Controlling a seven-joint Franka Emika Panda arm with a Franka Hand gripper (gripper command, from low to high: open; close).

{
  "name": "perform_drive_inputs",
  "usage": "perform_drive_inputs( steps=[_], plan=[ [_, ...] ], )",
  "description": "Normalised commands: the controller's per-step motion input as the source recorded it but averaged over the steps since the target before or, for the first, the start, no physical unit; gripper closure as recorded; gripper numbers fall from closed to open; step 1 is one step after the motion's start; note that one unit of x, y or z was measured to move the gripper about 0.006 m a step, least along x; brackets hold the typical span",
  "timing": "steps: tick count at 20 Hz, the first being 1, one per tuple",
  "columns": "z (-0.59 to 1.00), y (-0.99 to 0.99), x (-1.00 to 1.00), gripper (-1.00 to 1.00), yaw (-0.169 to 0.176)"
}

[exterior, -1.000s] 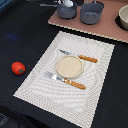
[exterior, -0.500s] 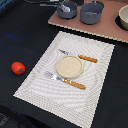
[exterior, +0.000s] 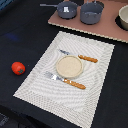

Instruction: Place the pan onto the stove and place the fish and sausage into the pan.

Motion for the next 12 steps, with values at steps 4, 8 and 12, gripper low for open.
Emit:
perform_drive_inputs(
  steps=[4,8,12],
  plan=[
    [0.16,-1.00,0.02,-1.00,0.000],
    [0.12,-1.00,0.01,-1.00,0.000],
    [0.12,-1.00,0.01,-1.00,0.000]
  ],
)
